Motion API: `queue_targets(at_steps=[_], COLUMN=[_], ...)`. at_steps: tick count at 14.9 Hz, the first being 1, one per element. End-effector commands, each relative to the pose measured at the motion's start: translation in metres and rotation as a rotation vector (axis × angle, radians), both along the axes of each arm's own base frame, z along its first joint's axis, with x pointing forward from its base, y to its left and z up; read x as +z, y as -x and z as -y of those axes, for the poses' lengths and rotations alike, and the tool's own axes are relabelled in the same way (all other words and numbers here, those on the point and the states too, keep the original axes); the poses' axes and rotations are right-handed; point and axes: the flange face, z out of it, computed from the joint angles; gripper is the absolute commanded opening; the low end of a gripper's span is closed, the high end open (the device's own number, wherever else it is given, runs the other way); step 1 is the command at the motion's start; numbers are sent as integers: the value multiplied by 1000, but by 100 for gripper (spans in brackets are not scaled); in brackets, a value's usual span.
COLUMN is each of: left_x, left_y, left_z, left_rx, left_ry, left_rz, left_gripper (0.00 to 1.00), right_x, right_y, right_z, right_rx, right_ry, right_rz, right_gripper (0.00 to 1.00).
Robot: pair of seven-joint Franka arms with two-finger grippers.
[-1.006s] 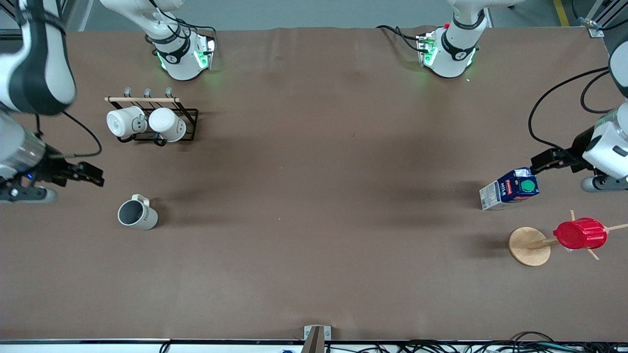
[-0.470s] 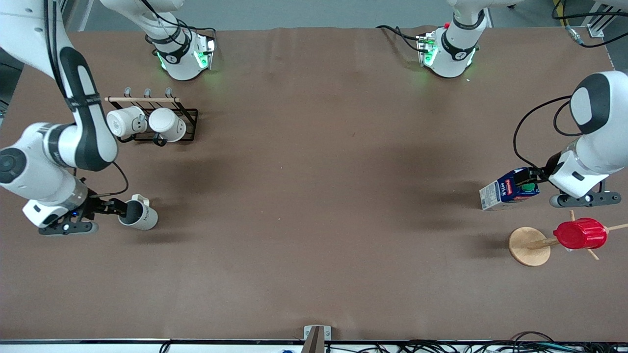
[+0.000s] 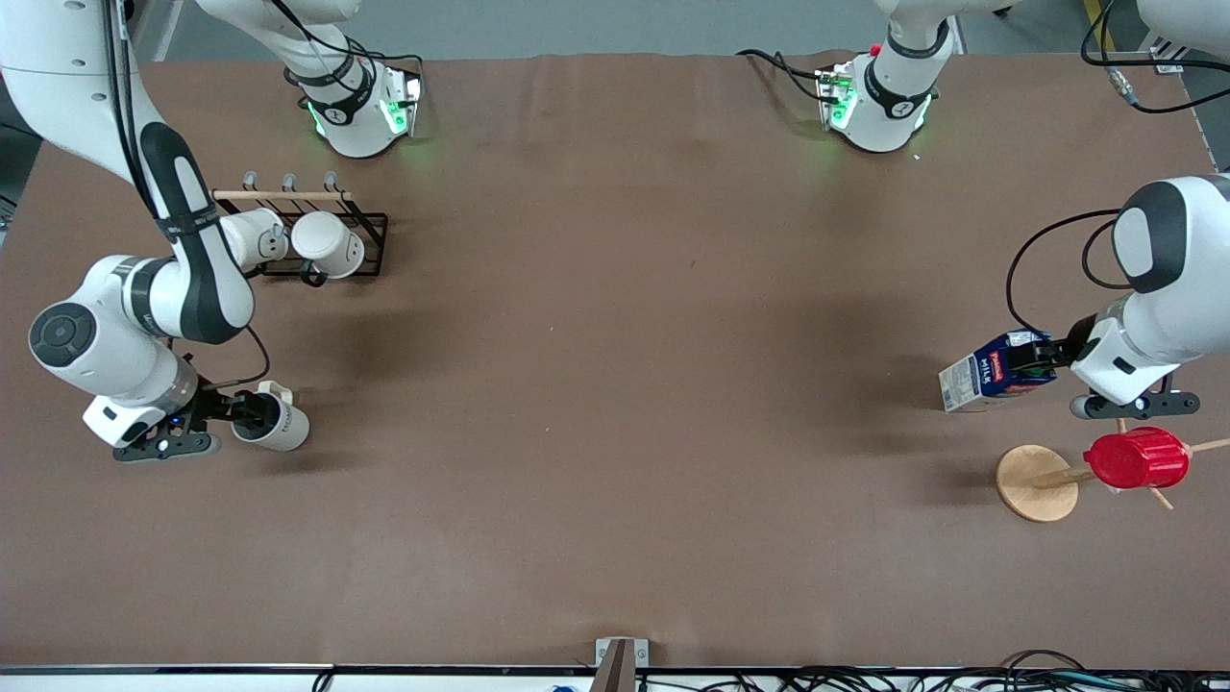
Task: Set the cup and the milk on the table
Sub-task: 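Grasp the white mug with the right gripper while the left gripper grasps the carton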
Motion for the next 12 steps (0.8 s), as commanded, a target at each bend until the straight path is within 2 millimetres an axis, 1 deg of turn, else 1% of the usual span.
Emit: queue_targets(at_steps=[1,2,4,5,7,9,10,11,12], left_x=[-9,-10,-14,-15,-18,-22,-24,-24,-25], left_y=[7,8,9,10,11,14,15,14,15], left_z=[1,1,1,1,1,2,2,2,2], left_rx=[-21,-17,-15,-14,-15,-17,-17,-17,-17], left_ry=[-5,-4,0,1,2,3,3,3,3], left_rz=[9,9,2,0,-6,-10,-14,-12,-14], left_gripper=[100,100,100,100,100,100,99,99,99], right_x=[-8,-10,-8,-8,0,13,24,43,70], right_y=[3,3,1,0,-7,-13,-19,-28,-39], right_z=[3,2,3,5,7,7,-2,-13,-30], right_rx=[12,11,-7,-12,-17,-48,-59,-75,-84], right_ry=[2,1,-4,-3,-3,-8,-12,-18,-21], right_rz=[-3,-6,0,0,5,-15,-34,-65,-105], right_gripper=[59,42,1,0,0,0,0,0,0])
